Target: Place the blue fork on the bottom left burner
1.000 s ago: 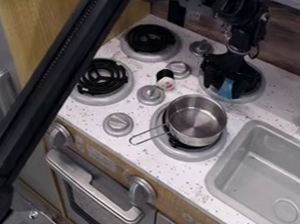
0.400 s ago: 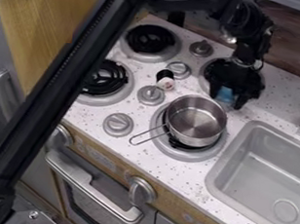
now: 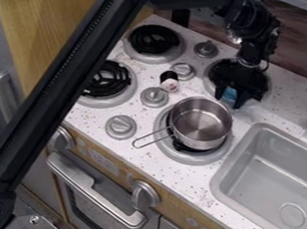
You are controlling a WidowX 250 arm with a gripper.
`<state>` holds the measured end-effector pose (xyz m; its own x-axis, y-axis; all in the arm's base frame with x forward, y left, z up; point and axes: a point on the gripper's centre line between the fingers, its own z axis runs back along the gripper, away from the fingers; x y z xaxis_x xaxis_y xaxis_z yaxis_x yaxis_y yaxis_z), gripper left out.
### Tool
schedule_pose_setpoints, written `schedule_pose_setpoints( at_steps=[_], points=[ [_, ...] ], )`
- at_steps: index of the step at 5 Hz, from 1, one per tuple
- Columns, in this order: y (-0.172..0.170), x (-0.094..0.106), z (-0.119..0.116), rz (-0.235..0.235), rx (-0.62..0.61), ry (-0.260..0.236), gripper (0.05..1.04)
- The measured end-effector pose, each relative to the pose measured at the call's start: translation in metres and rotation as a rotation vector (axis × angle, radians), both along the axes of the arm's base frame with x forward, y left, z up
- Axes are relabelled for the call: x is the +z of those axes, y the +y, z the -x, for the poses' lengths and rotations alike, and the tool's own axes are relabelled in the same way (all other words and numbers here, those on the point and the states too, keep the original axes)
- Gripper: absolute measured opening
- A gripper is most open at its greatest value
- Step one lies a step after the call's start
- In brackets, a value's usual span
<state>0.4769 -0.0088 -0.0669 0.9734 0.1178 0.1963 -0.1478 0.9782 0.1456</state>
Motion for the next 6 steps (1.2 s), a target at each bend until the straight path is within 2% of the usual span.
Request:
schedule_pose_setpoints(
  at_steps=[1,2,3,5,6],
  points=[
    [0.032,0.053,-0.011,-0.062,0.019,-0.112,0.539],
    [0.090,0.071,0.011,-0.079,0.115,-0.103,0.539],
    [0.128,0.061,0.043,-0.089,0.163,0.005,0.539],
    [0.185,0.051,0.100,-0.037,0.075,0.083,0.539],
    [0.179,0.029,0.117,0.006,-0.025,0.094,0.539]
  ],
)
